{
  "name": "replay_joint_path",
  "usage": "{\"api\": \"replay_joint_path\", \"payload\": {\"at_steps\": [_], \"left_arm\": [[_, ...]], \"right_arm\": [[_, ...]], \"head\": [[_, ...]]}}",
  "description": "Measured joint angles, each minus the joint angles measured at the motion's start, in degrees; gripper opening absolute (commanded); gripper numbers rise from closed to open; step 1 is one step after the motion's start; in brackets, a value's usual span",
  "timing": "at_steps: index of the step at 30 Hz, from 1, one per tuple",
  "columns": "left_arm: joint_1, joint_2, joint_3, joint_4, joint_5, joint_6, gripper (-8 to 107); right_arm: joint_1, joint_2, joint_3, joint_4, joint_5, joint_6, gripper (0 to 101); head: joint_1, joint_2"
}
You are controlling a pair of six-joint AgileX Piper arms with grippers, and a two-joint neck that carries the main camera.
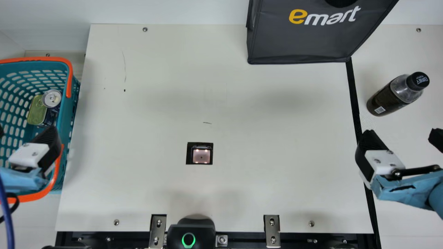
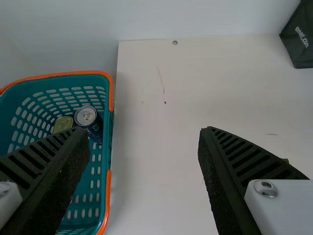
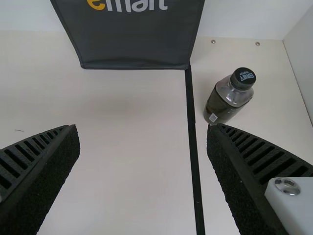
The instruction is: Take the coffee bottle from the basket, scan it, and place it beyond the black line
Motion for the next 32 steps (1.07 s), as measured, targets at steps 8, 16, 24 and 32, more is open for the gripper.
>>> {"api": "replay_joint_path", "payload": {"at_steps": [8,16,24,32], "left_arm": [[-0.1,1.0,-5.1,0.4,3.1,-0.9,90],[-0.1,1.0,-5.1,0.4,3.1,-0.9,90],[-0.1,1.0,-5.1,0.4,3.1,-0.9,90],[-0.1,1.0,-5.1,0.4,3.1,-0.9,90]], "right_arm": [[0.0,0.0,0.0,0.0,0.0,0.0,91],[0.0,0.0,0.0,0.0,0.0,0.0,91],[0.0,0.0,0.0,0.0,0.0,0.0,91],[0.0,0.0,0.0,0.0,0.0,0.0,91]], "head": [[0.0,0.0],[0.0,0.0],[0.0,0.0],[0.0,0.0]]}}
